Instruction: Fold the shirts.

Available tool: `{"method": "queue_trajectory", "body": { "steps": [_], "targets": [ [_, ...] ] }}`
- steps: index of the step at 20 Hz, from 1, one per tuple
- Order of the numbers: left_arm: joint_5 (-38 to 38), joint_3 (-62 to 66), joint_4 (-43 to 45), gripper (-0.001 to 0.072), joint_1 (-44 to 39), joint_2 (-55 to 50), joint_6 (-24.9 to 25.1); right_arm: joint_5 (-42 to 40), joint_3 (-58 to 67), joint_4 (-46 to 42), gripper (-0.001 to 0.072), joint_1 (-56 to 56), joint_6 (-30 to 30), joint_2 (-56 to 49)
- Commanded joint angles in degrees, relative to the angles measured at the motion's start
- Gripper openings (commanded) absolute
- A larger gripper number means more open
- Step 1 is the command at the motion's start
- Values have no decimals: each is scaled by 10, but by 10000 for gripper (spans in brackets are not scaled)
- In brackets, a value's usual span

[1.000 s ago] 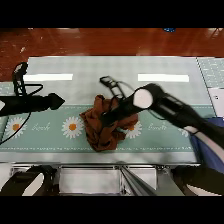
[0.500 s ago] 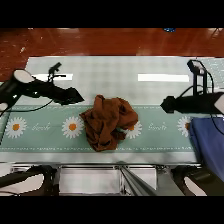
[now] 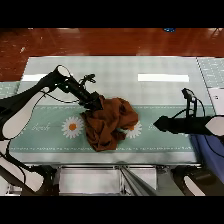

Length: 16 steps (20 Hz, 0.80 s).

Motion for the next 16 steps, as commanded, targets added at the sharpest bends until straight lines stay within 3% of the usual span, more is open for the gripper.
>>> {"method": "queue_trajectory", "body": {
  "steps": [1,7,9,12,16],
  "targets": [
    [-16,50,-2,21,-9,-23,11,-20,-53,59,410,30,-4,3],
    [-26,74,-2,20,34,-15,7,-240,-105,175,409,267,73,-70],
    [-34,74,-2,21,38,-15,8,-313,-102,238,409,329,62,-135],
    [-38,74,-2,21,36,-15,8,-363,-66,337,409,378,-15,-220],
    [-22,74,-2,21,37,-14,8,-362,-1,349,409,390,-27,-306]
  ]
}}
